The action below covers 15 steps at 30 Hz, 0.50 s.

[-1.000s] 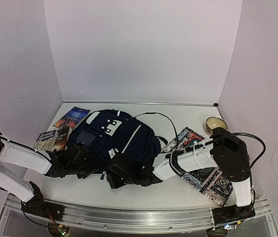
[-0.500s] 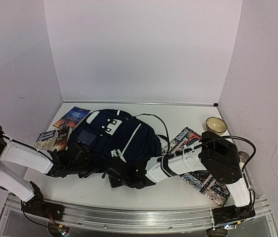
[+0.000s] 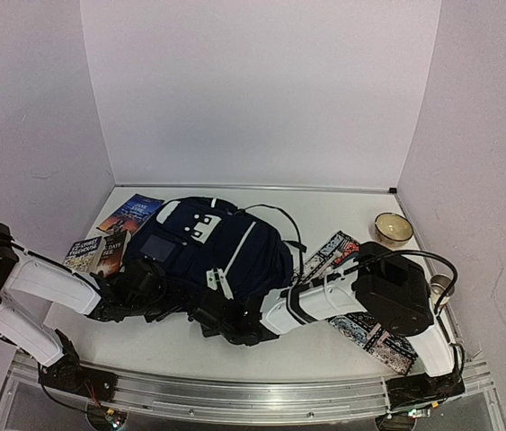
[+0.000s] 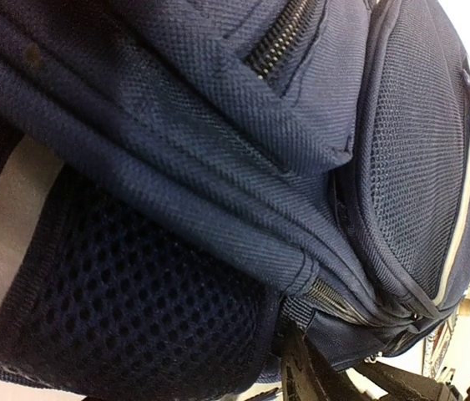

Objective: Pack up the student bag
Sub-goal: Pick up the largest pocket of the bag from the student bag.

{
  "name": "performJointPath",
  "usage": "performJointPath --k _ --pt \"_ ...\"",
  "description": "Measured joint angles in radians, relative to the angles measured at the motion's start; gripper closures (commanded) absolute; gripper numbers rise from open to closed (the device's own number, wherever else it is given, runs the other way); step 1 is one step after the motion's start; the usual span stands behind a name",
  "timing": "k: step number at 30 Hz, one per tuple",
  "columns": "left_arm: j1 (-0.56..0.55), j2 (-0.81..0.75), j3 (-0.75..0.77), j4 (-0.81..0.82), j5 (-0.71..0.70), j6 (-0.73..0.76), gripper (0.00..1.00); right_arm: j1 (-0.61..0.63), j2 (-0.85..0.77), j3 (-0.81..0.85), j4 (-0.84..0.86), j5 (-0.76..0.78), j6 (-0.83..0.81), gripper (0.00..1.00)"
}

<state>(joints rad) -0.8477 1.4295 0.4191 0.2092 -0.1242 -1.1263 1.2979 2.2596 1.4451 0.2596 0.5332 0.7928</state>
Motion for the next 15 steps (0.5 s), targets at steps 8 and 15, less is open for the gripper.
performJointPath --k 8,15 --pt "0.026 0.030 0.021 0.003 -0.006 0.024 0.74 -0.005 -0.018 -0.052 0.053 0.019 -0.064 1.00" --pt "0.064 0.069 0.066 0.027 0.048 0.063 0.95 -0.019 -0.141 -0.212 0.093 -0.069 -0.171 1.00"
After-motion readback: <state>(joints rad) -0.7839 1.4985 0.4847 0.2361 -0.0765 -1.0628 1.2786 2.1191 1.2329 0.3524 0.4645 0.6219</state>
